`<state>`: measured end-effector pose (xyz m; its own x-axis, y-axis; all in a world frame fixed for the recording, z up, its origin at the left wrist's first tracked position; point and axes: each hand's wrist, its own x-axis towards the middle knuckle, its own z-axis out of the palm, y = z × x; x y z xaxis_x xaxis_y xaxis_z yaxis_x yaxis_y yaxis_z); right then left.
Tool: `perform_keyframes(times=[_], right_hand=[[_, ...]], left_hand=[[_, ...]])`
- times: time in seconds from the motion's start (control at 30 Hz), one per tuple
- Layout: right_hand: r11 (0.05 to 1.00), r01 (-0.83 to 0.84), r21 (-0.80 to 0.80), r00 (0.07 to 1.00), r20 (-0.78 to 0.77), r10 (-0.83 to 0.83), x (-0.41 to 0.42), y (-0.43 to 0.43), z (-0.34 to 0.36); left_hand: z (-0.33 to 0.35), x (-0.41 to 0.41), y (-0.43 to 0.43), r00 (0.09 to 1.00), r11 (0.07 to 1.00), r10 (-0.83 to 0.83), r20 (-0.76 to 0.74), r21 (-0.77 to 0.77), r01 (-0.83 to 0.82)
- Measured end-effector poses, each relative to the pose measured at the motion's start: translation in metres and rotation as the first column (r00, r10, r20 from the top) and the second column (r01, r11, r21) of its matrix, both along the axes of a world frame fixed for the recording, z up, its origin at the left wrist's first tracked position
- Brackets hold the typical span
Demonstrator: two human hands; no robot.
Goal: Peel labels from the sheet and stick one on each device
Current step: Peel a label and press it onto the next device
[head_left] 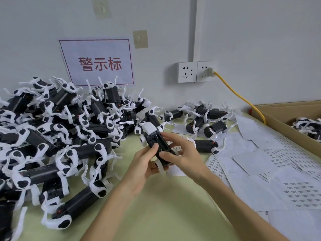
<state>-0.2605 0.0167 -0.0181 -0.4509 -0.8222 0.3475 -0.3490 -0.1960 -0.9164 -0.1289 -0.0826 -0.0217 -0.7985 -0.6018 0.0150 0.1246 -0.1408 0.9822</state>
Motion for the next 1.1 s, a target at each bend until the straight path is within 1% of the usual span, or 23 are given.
perform_keyframes(times=[0.07,0.13,0.3,0.4,0.47,0.53,0.57,0.6,0.67,0.73,0.77,0.8,0.87,0.93,1.03,1.1], right_hand=[[1.000,-0.020,-0.005,0.999,-0.028,0.020,0.002,-0.002,-0.003],[1.000,-0.023,-0.003,0.999,-0.030,0.023,0.002,-0.002,-0.004],[1.000,-0.001,-0.001,0.999,-0.046,0.001,0.001,-0.001,-0.005],[0.999,0.051,0.001,0.997,-0.066,-0.051,0.000,-0.003,-0.004],[0.997,0.076,-0.003,0.997,0.000,-0.076,-0.002,-0.005,-0.003],[0.992,0.115,0.058,0.992,0.043,-0.117,-0.007,-0.005,-0.005],[0.981,0.143,0.131,0.989,0.017,-0.146,-0.010,-0.006,-0.006],[0.958,0.175,0.226,0.985,-0.052,-0.167,-0.013,-0.006,-0.008],[0.876,0.249,0.413,0.950,-0.280,-0.139,-0.016,-0.006,-0.014],[0.804,0.327,0.496,0.874,-0.483,-0.057,-0.013,-0.008,-0.020],[0.784,0.350,0.512,0.838,-0.545,-0.018,-0.011,-0.009,-0.024],[0.769,0.359,0.529,0.817,-0.577,0.015,-0.010,-0.011,-0.027],[0.743,0.358,0.566,0.805,-0.590,0.061,-0.010,-0.011,-0.031],[0.733,0.369,0.572,0.796,-0.601,0.067,-0.015,-0.010,-0.030],[0.746,0.359,0.561,0.815,-0.577,0.042,-0.019,-0.006,-0.025],[0.769,0.351,0.535,0.839,-0.544,-0.005,-0.019,-0.005,-0.023]], left_hand=[[0.000,0.000,0.000,0.999,0.995,-0.009,-0.039,0.097,0.013],[0.000,0.000,-0.001,0.999,0.988,0.001,-0.054,0.154,0.007],[0.000,0.001,0.000,0.999,0.994,0.012,-0.045,0.111,-0.007],[-0.002,0.000,-0.001,0.994,0.991,0.088,-0.064,0.105,-0.081],[-0.002,0.000,-0.005,0.984,0.980,0.156,-0.089,0.135,-0.144],[-0.001,0.003,-0.010,0.977,0.973,0.196,-0.086,0.142,-0.183],[-0.001,0.005,-0.014,0.975,0.970,0.206,-0.088,0.147,-0.192],[-0.002,0.006,-0.018,0.972,0.967,0.214,-0.098,0.161,-0.196],[-0.003,0.008,-0.022,0.969,0.956,0.224,-0.107,0.215,-0.197],[-0.002,0.009,-0.021,0.974,0.953,0.199,-0.108,0.253,-0.166],[-0.002,0.010,-0.020,0.980,0.955,0.171,-0.103,0.262,-0.139],[0.000,0.009,-0.018,0.985,0.957,0.143,-0.094,0.268,-0.113],[0.003,0.008,-0.014,0.993,0.954,0.093,-0.068,0.290,-0.069],[0.006,0.009,-0.011,0.996,0.948,0.053,-0.073,0.316,-0.027],[0.007,0.011,-0.009,0.977,0.971,-0.074,-0.198,0.207,0.116],[0.003,0.012,-0.011,0.970,0.971,-0.110,-0.215,0.183,0.151]])
